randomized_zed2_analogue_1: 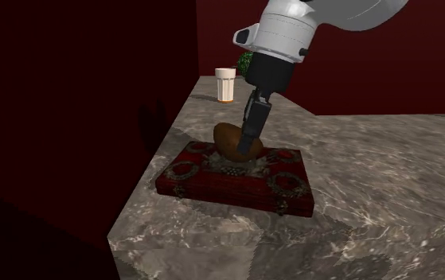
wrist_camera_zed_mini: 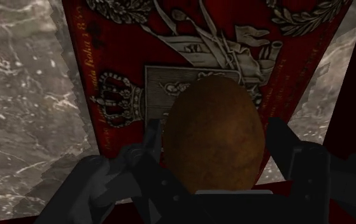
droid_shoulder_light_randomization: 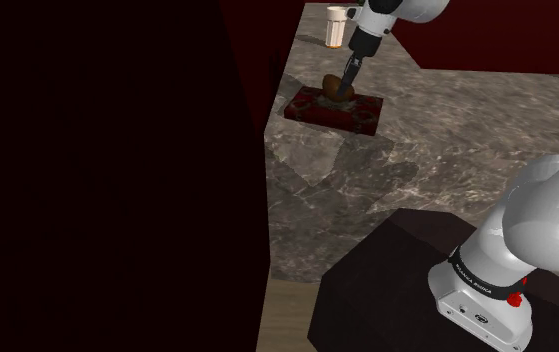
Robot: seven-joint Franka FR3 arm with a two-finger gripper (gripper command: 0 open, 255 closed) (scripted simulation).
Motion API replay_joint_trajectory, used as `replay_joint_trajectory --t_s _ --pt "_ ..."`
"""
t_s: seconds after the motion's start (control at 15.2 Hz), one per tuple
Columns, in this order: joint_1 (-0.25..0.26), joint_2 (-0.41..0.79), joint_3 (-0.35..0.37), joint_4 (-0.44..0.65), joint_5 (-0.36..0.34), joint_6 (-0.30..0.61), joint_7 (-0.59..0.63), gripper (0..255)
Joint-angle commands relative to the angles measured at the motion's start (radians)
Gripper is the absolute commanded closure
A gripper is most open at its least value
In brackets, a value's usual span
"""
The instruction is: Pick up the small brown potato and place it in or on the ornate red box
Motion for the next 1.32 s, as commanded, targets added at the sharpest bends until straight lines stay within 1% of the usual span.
replay_joint_trajectory --t_s 0.0,0.07,0.13,0.46,0.73,1.25 --pt "-0.001 0.006 -0.001 -0.003 -0.001 -0.004 0.000 255" --pt "-0.001 0.006 -0.001 -0.003 -0.001 -0.004 0.000 255" --pt "-0.001 0.007 -0.002 -0.005 -0.001 -0.002 -0.002 0" --pt "-0.001 0.006 -0.001 -0.003 -0.001 -0.004 0.000 0" --pt "-0.013 -0.037 -0.005 0.079 -0.027 -0.128 0.017 0" --pt "-0.013 -0.037 -0.005 0.079 -0.027 -0.128 0.017 0"
